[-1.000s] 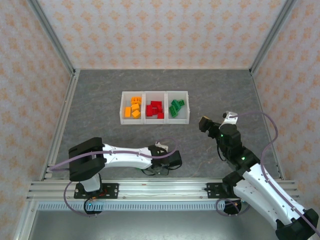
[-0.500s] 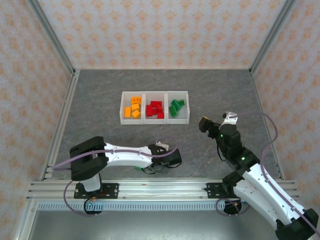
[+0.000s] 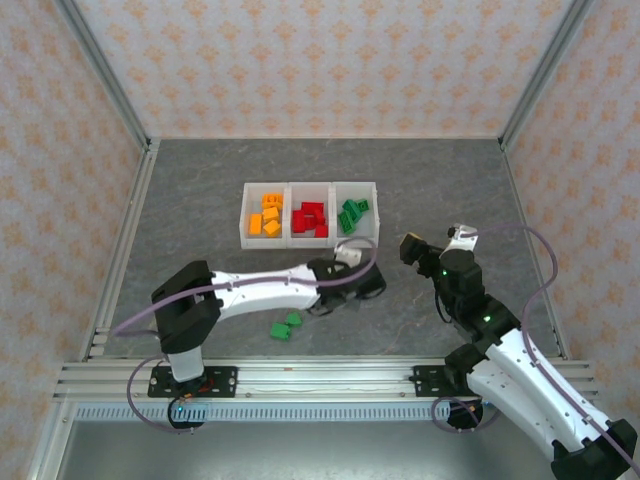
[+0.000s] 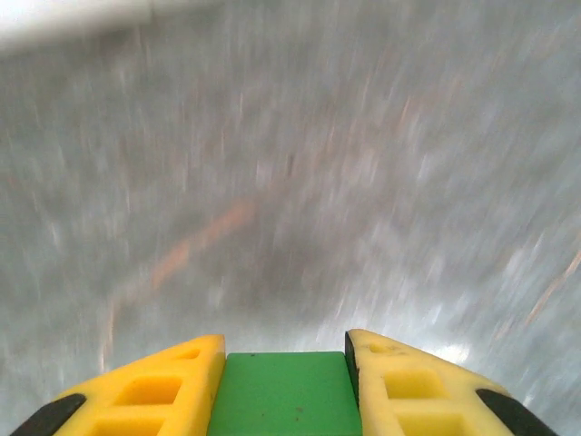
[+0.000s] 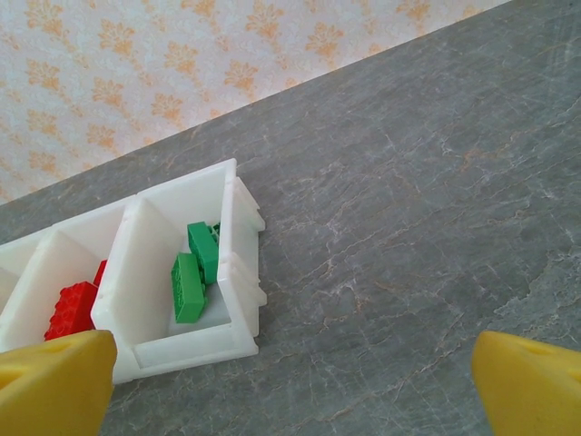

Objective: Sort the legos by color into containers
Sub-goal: Place the lego in the container.

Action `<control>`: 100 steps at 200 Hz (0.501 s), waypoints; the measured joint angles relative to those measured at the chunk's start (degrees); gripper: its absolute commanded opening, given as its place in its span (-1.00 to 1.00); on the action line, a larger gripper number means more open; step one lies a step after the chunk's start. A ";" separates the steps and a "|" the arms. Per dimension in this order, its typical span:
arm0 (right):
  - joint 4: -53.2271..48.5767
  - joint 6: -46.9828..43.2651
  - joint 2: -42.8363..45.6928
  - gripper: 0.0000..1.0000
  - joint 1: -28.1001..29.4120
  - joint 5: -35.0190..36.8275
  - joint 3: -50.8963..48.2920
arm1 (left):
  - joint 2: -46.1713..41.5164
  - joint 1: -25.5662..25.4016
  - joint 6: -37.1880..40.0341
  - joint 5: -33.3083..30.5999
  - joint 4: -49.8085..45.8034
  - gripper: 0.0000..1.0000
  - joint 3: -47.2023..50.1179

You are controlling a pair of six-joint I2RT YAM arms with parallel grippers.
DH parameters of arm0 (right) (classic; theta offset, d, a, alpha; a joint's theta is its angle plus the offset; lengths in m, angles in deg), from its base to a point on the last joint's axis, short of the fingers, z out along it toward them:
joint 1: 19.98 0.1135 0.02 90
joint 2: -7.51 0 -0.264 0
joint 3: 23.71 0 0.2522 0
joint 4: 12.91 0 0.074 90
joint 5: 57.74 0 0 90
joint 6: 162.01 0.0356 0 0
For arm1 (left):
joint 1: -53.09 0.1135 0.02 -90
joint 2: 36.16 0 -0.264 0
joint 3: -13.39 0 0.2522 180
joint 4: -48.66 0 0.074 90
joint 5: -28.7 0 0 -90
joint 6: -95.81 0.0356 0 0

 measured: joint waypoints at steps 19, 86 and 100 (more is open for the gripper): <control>-0.20 0.00 0.11 0.99 0.00 0.46 0.00 | 3.34 4.37 4.35 -2.01 0.68 -0.39 -8.66; -0.90 0.42 2.80 0.99 0.00 1.73 0.00 | 18.14 16.37 14.82 -0.55 2.62 -0.44 -31.39; -0.90 0.44 2.82 0.99 0.00 1.90 0.00 | 20.50 17.57 15.45 0.52 2.91 -0.45 -32.72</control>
